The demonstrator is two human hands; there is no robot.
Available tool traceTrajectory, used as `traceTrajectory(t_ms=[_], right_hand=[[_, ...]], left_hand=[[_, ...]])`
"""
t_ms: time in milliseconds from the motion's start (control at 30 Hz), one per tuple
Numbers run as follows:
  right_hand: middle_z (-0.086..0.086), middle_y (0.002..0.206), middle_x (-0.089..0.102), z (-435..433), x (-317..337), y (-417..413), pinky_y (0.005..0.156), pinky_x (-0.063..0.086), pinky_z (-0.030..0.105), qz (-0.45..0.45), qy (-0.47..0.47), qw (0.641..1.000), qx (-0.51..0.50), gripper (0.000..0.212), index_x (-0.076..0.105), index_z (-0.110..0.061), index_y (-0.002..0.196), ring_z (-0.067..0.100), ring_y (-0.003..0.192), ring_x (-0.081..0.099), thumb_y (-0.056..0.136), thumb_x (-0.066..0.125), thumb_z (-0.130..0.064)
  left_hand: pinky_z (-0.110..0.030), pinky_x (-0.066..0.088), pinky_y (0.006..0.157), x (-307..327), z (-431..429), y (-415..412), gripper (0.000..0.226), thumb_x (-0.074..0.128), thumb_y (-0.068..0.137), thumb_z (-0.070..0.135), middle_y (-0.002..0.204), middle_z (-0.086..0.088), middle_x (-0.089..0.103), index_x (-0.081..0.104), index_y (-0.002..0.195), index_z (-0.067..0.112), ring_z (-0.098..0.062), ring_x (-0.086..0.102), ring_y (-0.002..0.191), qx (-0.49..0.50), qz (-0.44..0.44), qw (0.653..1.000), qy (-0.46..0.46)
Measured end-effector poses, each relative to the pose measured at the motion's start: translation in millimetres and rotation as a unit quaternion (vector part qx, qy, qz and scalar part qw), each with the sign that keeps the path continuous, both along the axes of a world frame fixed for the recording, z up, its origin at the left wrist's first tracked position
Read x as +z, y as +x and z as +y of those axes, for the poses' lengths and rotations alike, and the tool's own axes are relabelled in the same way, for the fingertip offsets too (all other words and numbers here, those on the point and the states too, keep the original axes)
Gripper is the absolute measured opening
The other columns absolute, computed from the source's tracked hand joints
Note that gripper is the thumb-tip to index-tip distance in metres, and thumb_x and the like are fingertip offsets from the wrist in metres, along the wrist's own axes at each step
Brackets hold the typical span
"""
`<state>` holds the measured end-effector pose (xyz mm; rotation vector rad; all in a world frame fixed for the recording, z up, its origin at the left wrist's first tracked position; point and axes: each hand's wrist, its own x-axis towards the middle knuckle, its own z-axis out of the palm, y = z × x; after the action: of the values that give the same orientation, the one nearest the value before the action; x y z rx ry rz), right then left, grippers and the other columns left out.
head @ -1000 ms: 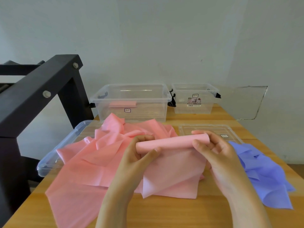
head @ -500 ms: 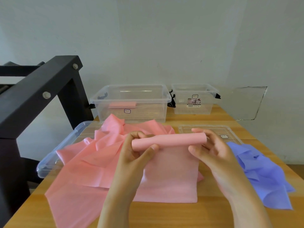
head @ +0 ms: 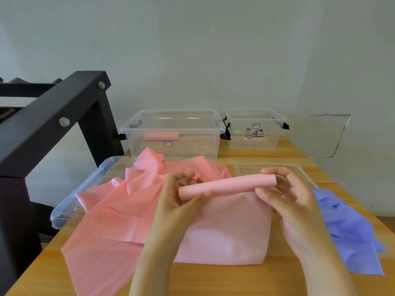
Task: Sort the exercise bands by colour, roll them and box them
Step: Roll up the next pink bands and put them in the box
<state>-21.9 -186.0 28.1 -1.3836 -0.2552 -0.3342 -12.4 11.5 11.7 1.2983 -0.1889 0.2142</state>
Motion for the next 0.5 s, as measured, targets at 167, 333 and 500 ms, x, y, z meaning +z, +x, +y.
traceTrajectory(t_ms=[167, 333, 500], right_hand=[[0.0, 0.094, 0.071, -4.5, -1.0, -0.3, 0.066, 0.051, 0.018, 0.006, 0.003, 0.999, 0.054, 0.036, 0.068, -0.032, 0.086, 0.012, 0.085, 0.065, 0.067, 0.069, -0.002], [-0.001, 0.087, 0.073, -2.5, -2.5, -0.1, 0.064, 0.05, 0.022, 0.039, -0.015, 0.999, 0.007, 0.031, 0.07, -0.032, 0.087, 0.013, 0.08, 0.065, 0.062, 0.084, -0.021], [0.006, 0.1, 0.074, -1.5, 0.5, -3.0, 0.08, 0.054, 0.022, 0.004, -0.004, 1.0, 0.011, 0.028, 0.065, -0.016, 0.088, 0.016, 0.099, 0.068, 0.066, 0.072, 0.0]], left_hand=[[-0.047, 0.045, 0.084, 2.1, 3.9, -2.7, 0.019, 0.073, 0.071, 0.018, 0.106, -0.007, 0.068, 0.062, 0.085, 0.023, -0.026, 0.06, 0.096, 0.003, -0.013, 1.0, -0.011], [-0.037, 0.049, 0.083, 4.0, 3.2, -2.6, 0.033, 0.08, 0.071, 0.008, 0.102, -0.003, 0.068, 0.062, 0.097, 0.019, -0.02, 0.061, 0.094, -0.001, -0.009, 1.0, -0.026], [-0.019, 0.049, 0.074, 0.1, -0.4, -4.6, 0.01, 0.071, 0.086, 0.028, 0.096, 0.01, 0.069, 0.067, 0.094, 0.024, -0.004, 0.062, 0.085, -0.003, 0.03, 0.998, 0.061]])
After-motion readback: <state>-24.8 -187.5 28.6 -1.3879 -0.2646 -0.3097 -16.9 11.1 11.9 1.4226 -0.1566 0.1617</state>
